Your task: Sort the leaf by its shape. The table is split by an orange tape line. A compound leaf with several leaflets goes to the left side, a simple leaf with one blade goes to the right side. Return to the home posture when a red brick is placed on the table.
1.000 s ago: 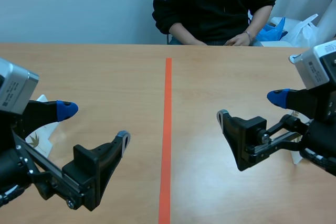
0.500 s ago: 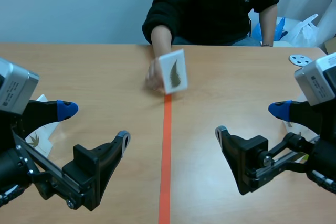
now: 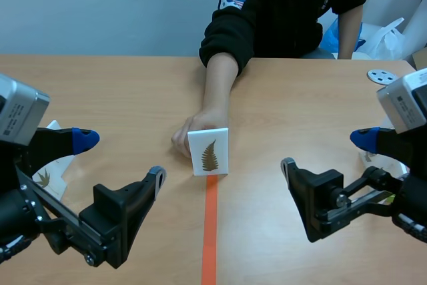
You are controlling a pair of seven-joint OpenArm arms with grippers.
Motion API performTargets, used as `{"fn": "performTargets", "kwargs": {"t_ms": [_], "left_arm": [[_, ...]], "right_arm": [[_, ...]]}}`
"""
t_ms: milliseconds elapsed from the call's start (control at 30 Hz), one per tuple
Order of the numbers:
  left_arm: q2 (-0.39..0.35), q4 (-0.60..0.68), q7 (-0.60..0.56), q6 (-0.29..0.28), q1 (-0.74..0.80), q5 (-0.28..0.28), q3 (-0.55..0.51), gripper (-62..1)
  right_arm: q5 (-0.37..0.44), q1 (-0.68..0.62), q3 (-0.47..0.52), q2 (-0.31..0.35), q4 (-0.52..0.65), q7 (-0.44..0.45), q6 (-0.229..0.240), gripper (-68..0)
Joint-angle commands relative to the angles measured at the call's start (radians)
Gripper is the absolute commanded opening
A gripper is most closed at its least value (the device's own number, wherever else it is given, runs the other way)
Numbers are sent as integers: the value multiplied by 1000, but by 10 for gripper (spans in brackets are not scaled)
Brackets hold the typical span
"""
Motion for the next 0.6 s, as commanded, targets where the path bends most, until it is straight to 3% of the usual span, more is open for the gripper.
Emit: {"fn": "performTargets", "kwargs": {"t_ms": [0,300,567], "left_arm": [[2,4,-21,2,0,-6,-4,14],[2,4,-21,2,0,-6,-4,14],[3,4,-22,2,0,-6,-4,14]], "right_arm": [[4,10,9,10,11,31,-3,4],[4,27,8,11,-14,42,3,4],[3,148,-27,11,-146,72,29,4]]}}
